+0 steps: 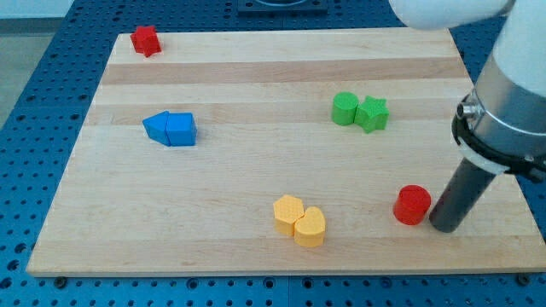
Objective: Push the red circle diagonally towards the yellow heart
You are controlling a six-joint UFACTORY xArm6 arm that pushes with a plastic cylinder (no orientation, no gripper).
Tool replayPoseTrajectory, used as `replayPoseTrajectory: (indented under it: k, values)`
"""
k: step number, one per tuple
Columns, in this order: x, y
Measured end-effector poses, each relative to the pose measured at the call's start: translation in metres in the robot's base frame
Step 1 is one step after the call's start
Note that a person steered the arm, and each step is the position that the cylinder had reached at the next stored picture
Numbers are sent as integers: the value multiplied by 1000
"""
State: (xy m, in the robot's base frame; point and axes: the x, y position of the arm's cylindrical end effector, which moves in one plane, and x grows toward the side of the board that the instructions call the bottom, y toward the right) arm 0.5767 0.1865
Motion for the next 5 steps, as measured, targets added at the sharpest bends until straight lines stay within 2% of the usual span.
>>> replayPoseTrajectory:
  k: [1, 3, 4, 5]
  values:
    - [7, -4]
    - [-10, -60]
    - [-36, -58]
    - [-44, -33]
